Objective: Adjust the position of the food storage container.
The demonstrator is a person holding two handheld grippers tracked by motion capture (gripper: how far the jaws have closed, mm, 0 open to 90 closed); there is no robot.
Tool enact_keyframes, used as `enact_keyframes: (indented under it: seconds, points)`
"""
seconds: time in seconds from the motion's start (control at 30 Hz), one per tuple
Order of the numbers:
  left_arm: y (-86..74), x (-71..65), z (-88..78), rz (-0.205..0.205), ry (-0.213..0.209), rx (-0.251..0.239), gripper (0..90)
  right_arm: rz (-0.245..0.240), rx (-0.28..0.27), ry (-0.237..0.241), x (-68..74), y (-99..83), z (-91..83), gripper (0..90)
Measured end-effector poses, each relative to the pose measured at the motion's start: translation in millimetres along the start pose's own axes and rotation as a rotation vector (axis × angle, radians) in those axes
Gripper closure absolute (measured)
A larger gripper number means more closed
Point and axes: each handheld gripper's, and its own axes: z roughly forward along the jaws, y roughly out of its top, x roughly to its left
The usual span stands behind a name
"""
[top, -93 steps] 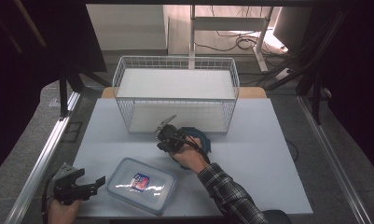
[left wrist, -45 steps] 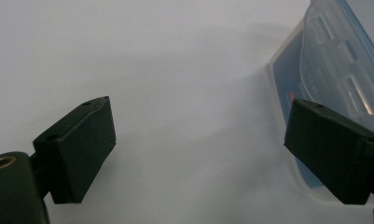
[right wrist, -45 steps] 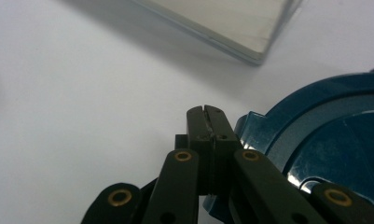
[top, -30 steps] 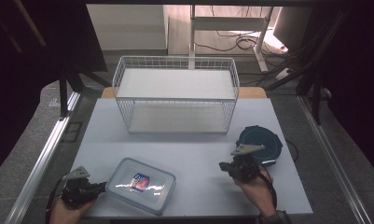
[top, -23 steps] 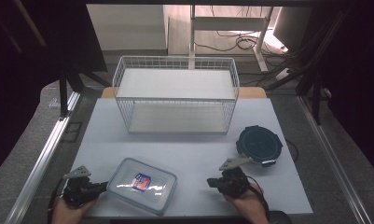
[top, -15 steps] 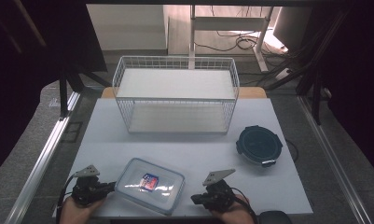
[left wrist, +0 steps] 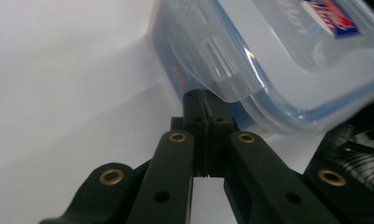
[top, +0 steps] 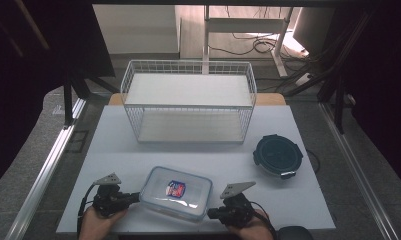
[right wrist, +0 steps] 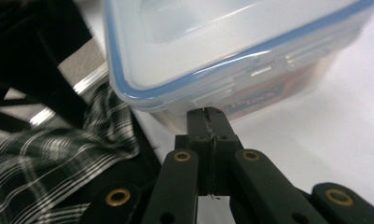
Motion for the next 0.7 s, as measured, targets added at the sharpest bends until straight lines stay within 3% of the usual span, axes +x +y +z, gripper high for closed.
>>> enact_keyframes:
  seconds: [0.17,0.37,0.53,0.6,0.7]
  points:
    - [7.4,-3.4,9.4,0.008,-0.021,-0.008,90.0,0.053,-0.043,-0.019,-24.5,0.7,-10.6,89.4]
    - [19.0,-11.6,28.0,0.028,-0.029,-0.003,90.0,0.082,-0.058,-0.094,-45.9,2.0,-19.6,89.4]
    - [24.0,-16.8,38.6,0.043,-0.036,0.005,90.0,0.096,-0.057,-0.146,-61.3,4.0,-24.9,89.4]
    - [24.5,-20.4,45.2,0.068,-0.02,0.03,89.9,0.098,-0.05,-0.162,-66.4,2.7,-24.4,89.4]
    - [23.6,-20.0,46.4,0.066,-0.013,0.03,89.8,0.095,-0.043,-0.168,-67.1,-0.8,-21.6,89.4]
